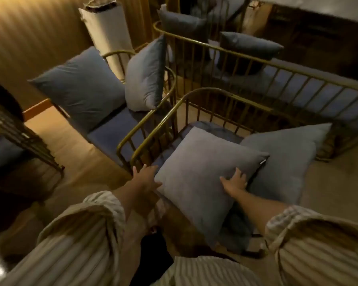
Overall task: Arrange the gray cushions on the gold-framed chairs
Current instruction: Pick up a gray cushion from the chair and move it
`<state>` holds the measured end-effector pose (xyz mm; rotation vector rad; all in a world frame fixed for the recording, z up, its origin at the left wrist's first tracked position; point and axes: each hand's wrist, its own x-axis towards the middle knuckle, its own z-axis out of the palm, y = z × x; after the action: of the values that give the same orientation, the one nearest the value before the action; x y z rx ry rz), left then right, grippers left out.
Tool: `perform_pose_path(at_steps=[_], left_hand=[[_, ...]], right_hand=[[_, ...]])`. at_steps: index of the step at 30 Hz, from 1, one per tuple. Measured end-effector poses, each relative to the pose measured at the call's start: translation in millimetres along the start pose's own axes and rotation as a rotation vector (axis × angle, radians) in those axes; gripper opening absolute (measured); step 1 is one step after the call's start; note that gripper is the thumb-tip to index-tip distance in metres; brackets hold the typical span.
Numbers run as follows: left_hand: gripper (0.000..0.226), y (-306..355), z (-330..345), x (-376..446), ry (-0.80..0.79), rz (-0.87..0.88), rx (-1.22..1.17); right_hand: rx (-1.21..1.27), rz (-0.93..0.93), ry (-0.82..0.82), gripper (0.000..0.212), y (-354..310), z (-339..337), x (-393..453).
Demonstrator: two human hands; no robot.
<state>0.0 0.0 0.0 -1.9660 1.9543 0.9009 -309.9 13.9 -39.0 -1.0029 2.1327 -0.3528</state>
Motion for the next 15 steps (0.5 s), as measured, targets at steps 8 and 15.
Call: perform_pose_path(at_steps=[8,15], left_hand=[[0.07,-15,-21,78,-0.176,0.085,-0.07],[0.071,-27,20,135,-0.358,-0.018,-0.29]], right_hand=[[0.181,0.272,0.115,0.103,5,54,-9],[0.321,0.366,0.147,0.113,25,82,-13]])
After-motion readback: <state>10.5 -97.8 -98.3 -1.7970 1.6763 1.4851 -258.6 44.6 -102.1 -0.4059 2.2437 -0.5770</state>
